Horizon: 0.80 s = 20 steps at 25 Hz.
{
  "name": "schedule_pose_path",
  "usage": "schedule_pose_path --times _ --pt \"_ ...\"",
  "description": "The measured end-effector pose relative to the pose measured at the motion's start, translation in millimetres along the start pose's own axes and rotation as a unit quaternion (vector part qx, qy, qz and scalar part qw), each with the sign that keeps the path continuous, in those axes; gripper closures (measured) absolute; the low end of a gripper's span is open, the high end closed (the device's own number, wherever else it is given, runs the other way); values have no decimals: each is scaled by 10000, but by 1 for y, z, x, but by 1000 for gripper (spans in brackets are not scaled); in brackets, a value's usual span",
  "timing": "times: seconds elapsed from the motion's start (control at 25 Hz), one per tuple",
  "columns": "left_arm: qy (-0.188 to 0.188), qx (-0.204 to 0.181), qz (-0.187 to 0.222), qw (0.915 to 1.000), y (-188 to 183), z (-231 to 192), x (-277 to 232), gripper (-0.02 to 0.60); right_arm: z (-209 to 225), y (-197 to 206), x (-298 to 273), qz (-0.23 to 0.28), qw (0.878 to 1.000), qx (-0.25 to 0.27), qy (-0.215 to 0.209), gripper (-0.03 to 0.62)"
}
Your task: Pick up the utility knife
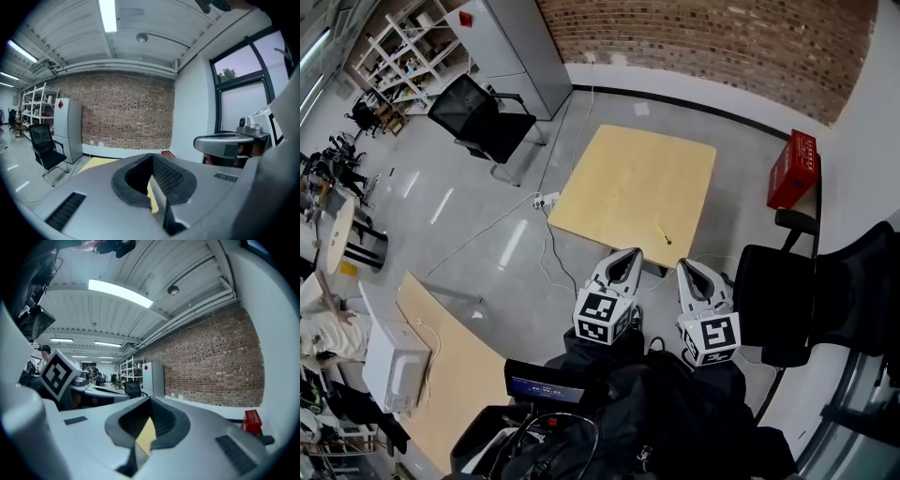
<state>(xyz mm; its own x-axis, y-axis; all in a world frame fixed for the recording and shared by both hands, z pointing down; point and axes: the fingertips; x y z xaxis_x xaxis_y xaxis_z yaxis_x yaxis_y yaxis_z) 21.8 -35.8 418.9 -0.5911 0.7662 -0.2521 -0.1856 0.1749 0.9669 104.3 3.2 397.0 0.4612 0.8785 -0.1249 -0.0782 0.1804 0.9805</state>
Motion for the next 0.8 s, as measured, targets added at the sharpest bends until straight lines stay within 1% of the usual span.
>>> schedule_pose_path --times 0.16,0.32,0.6,0.8 --pt "116 -25 33 9999 -2 -6 -15 581 10 1 -11 -43 9999 -13 95 589" --pt "171 3 -13 9999 1 -21 -27 581 16 3 -28 -119 9997 -52 194 589" --pt "215 143 -132 9996 10 -62 -48 581 9 9 -79 -392 9992 17 109 589" --pt "258 204 -189 9993 18 -93 -60 581 8 12 -115 -525 9984 92 168 589"
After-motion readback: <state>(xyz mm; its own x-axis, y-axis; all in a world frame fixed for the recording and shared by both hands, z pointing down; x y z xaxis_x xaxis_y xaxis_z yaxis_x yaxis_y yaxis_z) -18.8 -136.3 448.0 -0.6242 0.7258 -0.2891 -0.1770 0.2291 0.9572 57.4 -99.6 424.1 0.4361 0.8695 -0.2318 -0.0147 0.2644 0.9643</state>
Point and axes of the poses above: the fingertips, and each gripper's own axes: x backward along the fingers, z to its right, y out of its underside, and after that the axes turned 6 degrees about -x, right-handed
